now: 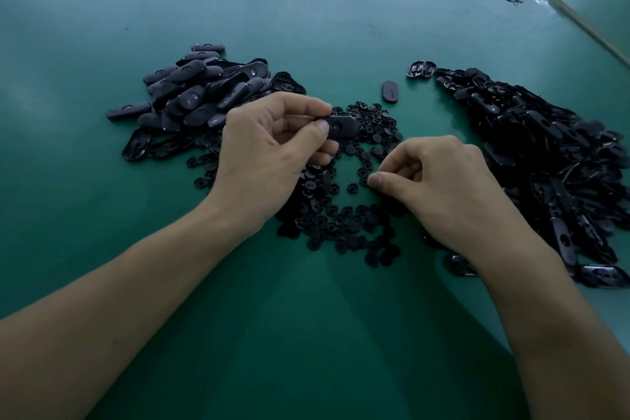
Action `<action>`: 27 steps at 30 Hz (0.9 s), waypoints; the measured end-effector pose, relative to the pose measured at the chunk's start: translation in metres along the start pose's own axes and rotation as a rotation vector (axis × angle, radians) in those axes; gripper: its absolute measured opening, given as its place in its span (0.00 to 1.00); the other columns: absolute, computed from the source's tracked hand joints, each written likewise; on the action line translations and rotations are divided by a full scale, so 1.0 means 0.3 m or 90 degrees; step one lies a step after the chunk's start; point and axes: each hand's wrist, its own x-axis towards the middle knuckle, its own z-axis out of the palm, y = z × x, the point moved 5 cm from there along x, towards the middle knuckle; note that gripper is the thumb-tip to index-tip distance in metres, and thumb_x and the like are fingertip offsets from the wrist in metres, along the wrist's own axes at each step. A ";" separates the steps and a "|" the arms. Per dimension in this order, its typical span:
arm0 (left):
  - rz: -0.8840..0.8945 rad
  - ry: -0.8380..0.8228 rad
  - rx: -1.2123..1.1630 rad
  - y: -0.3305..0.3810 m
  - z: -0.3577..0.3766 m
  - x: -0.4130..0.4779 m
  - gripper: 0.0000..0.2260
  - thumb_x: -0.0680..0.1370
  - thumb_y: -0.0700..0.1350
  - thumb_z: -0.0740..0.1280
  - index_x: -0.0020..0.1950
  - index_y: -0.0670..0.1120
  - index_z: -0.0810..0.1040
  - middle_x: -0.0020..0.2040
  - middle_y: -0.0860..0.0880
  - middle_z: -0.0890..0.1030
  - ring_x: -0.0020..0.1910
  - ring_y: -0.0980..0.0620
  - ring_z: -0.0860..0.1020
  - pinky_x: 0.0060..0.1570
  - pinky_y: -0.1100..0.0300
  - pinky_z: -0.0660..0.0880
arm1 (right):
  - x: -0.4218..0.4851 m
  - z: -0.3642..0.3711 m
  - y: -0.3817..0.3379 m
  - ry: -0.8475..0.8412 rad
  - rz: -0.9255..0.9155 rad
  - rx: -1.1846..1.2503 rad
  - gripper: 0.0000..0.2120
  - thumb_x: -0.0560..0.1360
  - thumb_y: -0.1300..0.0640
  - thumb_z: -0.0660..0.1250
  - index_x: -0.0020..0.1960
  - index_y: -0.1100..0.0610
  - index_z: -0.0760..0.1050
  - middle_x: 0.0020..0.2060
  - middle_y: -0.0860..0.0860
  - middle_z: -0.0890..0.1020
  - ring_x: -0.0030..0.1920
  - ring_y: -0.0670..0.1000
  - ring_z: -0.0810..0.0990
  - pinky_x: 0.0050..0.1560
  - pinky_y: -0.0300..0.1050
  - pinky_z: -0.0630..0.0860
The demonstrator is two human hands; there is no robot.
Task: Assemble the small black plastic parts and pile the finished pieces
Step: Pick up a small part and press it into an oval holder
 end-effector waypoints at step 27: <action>0.008 -0.007 0.032 0.000 0.002 -0.003 0.08 0.76 0.32 0.70 0.49 0.44 0.82 0.39 0.46 0.86 0.39 0.49 0.86 0.40 0.61 0.81 | -0.008 -0.038 -0.055 0.163 -0.133 0.260 0.08 0.74 0.60 0.75 0.45 0.47 0.83 0.39 0.45 0.85 0.41 0.46 0.83 0.46 0.46 0.82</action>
